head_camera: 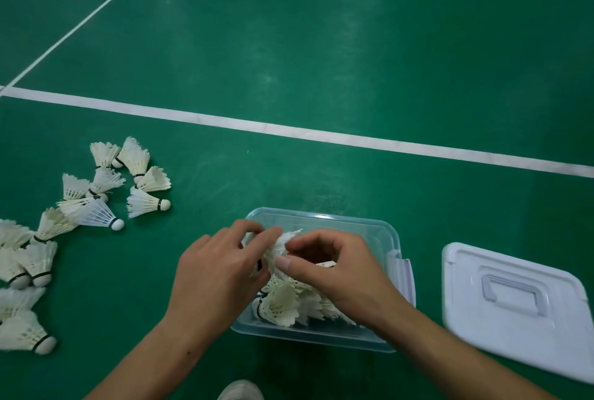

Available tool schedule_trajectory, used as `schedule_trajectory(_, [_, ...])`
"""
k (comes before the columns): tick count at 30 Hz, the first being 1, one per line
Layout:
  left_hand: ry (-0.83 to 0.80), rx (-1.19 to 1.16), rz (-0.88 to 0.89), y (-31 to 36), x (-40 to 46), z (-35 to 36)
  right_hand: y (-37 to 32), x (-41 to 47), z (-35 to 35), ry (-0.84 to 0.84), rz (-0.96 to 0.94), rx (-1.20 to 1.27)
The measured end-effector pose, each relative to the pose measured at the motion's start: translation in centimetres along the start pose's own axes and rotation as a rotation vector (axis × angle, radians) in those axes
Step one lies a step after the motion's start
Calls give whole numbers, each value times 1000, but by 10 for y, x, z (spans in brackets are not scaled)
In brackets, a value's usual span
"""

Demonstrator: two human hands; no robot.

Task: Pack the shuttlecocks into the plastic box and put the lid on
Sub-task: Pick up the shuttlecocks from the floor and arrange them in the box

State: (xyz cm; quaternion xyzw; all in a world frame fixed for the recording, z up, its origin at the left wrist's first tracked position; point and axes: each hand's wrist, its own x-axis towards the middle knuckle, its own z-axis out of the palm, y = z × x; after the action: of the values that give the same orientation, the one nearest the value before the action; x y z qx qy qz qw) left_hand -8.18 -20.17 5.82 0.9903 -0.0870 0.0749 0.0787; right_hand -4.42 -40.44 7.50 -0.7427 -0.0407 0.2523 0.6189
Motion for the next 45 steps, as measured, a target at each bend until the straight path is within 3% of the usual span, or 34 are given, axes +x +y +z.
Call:
schedule_trajectory(11, [12,-74,-17,-1,-6,9,11,-3,-2,173,-52,-142])
schedule_trajectory(16, [-59,-338,-175,-26,-17,8,29,-21,-22,242,-23,-308])
schedule_trajectory(22, [-112,-443,-188,-40,-26,5,53,-32,-13,87,-36,-543])
schedule_trajectory(28, [-12,-435,-207,-36,-25,5,67,-17,4,-22,-53,-682])
schedule_trajectory(35, [82,-598,-243,-26,-21,-2,79,10,15,-251,19,-650])
schedule_trajectory(41, [136,-779,-380,-13,-17,-5,77,15,5,-373,56,-547])
schedule_trajectory(45, [103,-973,-374,-1,-10,-10,68,6,-18,-317,117,-405])
